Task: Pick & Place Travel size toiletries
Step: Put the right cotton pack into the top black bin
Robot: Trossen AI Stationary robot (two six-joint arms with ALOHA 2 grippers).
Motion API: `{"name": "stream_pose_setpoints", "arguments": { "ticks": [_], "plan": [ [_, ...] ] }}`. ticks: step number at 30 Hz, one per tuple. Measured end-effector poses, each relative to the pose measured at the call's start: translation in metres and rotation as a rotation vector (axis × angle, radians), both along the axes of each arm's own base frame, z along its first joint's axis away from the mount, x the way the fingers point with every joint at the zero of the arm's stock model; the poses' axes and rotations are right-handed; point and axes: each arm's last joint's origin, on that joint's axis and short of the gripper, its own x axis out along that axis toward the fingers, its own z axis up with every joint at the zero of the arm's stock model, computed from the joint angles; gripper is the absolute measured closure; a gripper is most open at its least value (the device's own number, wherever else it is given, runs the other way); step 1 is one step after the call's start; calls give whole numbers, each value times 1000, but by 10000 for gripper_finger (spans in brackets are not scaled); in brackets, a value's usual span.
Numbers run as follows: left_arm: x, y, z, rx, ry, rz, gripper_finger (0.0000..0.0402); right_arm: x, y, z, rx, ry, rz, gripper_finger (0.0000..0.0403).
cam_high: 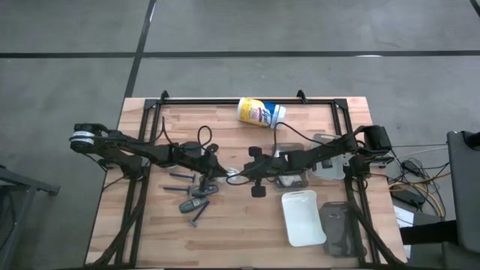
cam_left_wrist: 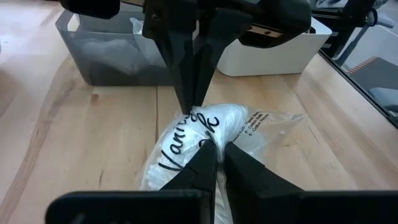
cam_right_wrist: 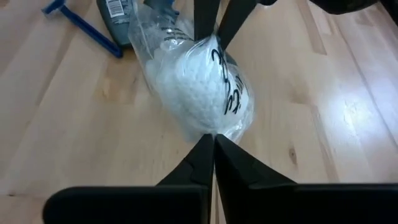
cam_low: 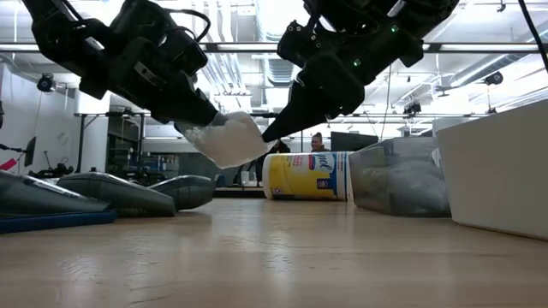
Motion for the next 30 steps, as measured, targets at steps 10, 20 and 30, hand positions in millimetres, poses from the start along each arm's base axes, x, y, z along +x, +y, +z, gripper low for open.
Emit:
{"name": "stream_pose_setpoints", "arguments": {
  "ticks": [10,20,30],
  "plan": [
    [0,2,0,40,-7,61,315,-4,0,5,11,20,-2,394],
    [-1,1,-2,40,5,58,268,-16,-2,14,14,86,-15,394],
    [-1,1,-2,41,4,59,266,-42,-4,40,21,159,-45,394]
  ]
}}
